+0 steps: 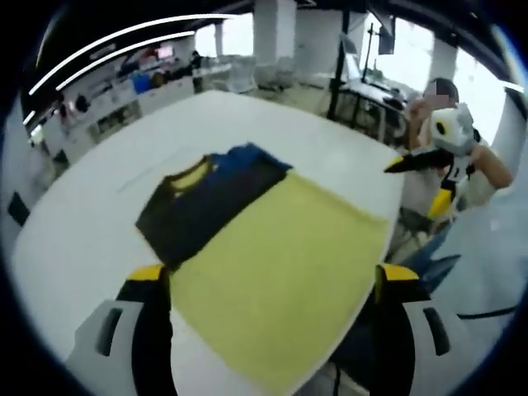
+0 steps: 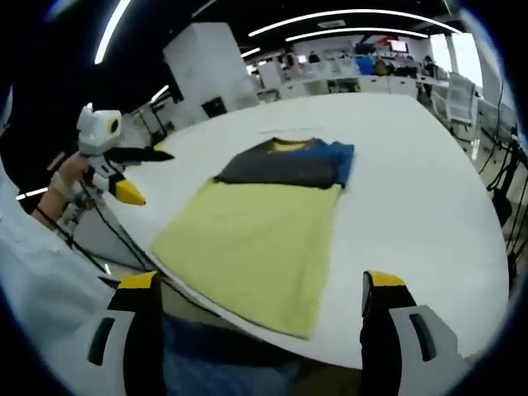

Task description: Fold the garment on the visible template until the final outline fits inside the template.

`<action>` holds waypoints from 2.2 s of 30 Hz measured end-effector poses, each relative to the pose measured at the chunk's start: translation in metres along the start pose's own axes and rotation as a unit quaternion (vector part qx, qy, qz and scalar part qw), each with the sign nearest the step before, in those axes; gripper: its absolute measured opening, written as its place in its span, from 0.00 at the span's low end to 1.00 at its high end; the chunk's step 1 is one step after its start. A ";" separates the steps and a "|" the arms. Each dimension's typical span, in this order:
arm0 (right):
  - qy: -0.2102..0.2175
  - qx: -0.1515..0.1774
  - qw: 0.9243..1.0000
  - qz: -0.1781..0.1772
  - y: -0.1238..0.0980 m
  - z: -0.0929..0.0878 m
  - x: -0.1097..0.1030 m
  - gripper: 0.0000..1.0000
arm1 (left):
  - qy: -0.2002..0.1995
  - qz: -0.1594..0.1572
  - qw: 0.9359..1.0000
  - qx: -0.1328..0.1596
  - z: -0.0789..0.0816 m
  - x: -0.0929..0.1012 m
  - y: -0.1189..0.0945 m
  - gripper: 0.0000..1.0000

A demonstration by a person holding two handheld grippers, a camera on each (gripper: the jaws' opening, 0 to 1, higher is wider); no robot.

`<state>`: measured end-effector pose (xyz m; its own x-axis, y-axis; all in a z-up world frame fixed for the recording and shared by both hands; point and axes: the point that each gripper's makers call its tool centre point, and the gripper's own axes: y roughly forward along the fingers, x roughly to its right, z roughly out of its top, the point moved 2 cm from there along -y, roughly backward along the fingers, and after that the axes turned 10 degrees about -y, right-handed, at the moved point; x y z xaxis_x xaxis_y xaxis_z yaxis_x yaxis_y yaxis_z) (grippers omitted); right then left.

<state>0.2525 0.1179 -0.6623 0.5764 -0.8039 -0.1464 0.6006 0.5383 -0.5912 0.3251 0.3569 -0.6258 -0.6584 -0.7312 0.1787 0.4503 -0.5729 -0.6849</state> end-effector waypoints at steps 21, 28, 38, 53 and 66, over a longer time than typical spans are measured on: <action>0.008 -0.031 0.999 0.003 0.015 -0.021 0.010 1.00 | -0.107 0.028 0.993 -0.026 -0.065 -0.018 -0.002 0.99; 0.010 -0.047 0.999 0.009 0.021 -0.031 0.009 1.00 | -0.137 0.028 0.990 -0.036 -0.087 -0.019 -0.001 0.99; 0.028 -0.061 0.998 0.015 0.025 -0.043 0.010 0.97 | -0.193 0.021 0.980 -0.044 -0.113 -0.021 -0.002 0.98; 0.045 -0.085 0.995 0.026 0.034 -0.063 0.010 0.94 | -0.245 0.021 0.966 -0.078 -0.147 -0.014 -0.003 0.95; 0.056 -0.090 0.994 0.028 0.029 -0.070 0.009 0.85 | -0.248 0.026 0.965 -0.079 -0.150 -0.012 -0.003 0.86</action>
<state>0.2366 0.1091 -0.7363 0.5353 -0.8022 -0.2643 0.4546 0.5374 -0.7103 0.2409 0.4231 -0.7316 -0.2493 -0.8673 0.4310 0.3507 -0.4956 -0.7946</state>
